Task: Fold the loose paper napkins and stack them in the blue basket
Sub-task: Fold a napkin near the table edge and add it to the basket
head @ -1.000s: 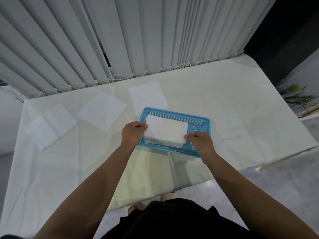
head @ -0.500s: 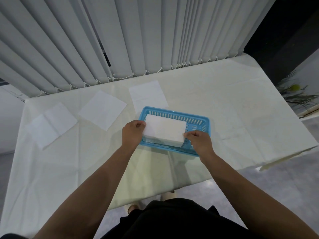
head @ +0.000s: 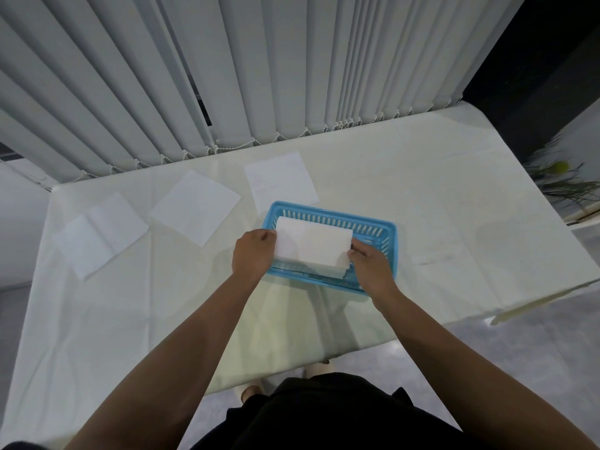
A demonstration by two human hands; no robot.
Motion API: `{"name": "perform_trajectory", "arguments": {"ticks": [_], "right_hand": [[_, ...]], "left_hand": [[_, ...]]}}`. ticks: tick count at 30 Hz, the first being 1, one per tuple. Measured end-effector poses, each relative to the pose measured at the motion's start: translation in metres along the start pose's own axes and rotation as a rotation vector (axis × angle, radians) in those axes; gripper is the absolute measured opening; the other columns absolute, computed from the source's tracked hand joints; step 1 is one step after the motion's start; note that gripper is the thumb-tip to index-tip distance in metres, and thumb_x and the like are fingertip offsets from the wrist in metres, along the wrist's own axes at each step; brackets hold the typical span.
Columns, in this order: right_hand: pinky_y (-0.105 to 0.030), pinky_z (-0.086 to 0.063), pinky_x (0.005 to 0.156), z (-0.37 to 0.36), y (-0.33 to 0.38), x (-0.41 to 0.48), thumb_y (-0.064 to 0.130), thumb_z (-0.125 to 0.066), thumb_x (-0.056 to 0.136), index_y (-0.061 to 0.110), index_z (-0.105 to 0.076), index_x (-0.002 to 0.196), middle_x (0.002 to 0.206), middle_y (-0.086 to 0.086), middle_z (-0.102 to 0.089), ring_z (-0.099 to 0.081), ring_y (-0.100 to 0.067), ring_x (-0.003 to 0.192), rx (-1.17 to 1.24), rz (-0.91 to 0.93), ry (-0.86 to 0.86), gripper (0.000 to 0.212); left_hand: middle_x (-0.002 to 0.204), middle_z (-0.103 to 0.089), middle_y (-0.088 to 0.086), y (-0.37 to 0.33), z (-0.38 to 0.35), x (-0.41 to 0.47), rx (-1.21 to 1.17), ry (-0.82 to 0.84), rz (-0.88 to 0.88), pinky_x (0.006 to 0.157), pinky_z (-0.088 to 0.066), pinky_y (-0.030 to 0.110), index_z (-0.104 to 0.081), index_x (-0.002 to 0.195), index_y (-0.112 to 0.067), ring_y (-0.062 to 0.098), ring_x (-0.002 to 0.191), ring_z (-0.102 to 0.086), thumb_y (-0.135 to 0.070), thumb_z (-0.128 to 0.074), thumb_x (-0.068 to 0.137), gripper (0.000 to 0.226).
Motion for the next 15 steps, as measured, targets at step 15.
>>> {"name": "perform_trajectory", "arguments": {"ticks": [15], "right_hand": [[-0.020,-0.036,0.092,0.002,0.011,0.004,0.019,-0.047,0.097,0.017,-0.045,0.141,0.145,0.001,-0.046,-0.050,-0.019,0.124,-0.232,0.133,-0.080,0.044]], "left_hand": [[0.077,-0.051,-0.003,0.015,0.026,0.011,-0.106,-0.101,0.069,0.065,-0.036,0.029,-0.049,0.078,-0.018,0.019,0.076,-0.045,-0.022,-0.039,0.093,0.019]]}}
Point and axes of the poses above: each hand's wrist, its own x-axis towards the middle knuckle, its own z-axis out of the back of the hand, y = z × x, the point moved 4 cm from there along x, towards the middle knuckle
